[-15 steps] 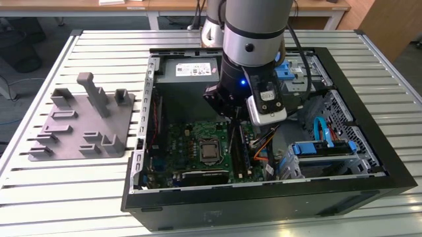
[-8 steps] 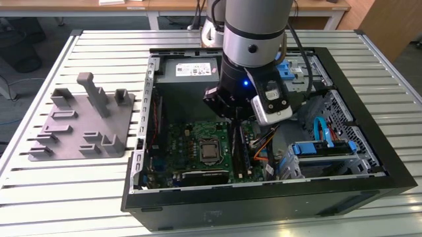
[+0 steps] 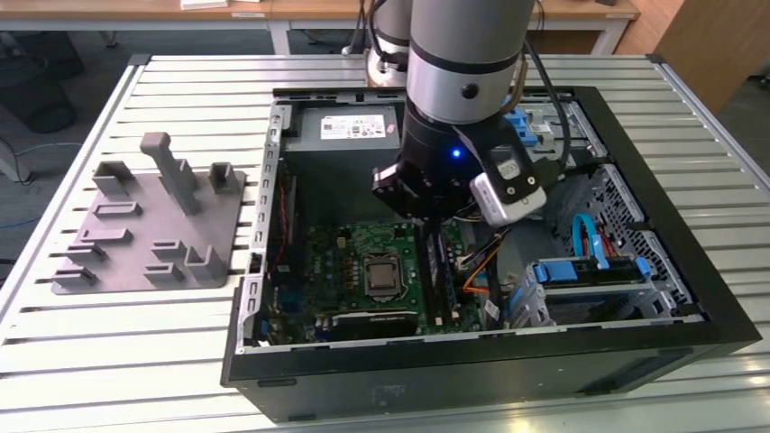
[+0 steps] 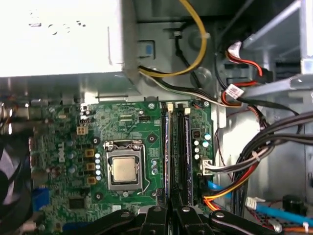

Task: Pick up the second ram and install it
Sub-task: 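Insert the second ram into the second slot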

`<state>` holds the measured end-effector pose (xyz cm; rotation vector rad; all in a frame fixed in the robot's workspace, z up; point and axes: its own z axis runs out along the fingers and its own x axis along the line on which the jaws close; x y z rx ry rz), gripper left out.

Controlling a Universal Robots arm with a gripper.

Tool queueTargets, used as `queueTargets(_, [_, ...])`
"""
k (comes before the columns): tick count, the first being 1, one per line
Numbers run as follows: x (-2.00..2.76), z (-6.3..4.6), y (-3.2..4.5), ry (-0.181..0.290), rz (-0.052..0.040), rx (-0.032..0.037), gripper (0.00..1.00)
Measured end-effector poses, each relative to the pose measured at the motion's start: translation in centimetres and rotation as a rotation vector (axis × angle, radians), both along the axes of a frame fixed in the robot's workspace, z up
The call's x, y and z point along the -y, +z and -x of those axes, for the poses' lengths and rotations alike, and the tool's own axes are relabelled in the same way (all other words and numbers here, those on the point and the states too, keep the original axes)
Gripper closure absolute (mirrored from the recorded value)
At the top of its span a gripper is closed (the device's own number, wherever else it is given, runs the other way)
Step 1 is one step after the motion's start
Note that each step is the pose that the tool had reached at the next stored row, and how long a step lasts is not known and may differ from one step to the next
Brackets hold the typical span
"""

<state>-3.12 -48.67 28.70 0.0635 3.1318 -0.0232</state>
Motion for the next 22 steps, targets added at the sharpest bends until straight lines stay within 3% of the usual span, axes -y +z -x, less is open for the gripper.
queueTargets(14, [0.00, 0.00, -0.13, 0.239, 0.0000, 0.0000, 0.86])
queueTargets(20, [0.00, 0.00, -0.16, 0.242, -0.0004, 0.0002, 0.86])
queueTargets(22, [0.00, 0.01, -0.31, 0.218, -0.0003, 0.0002, 0.86])
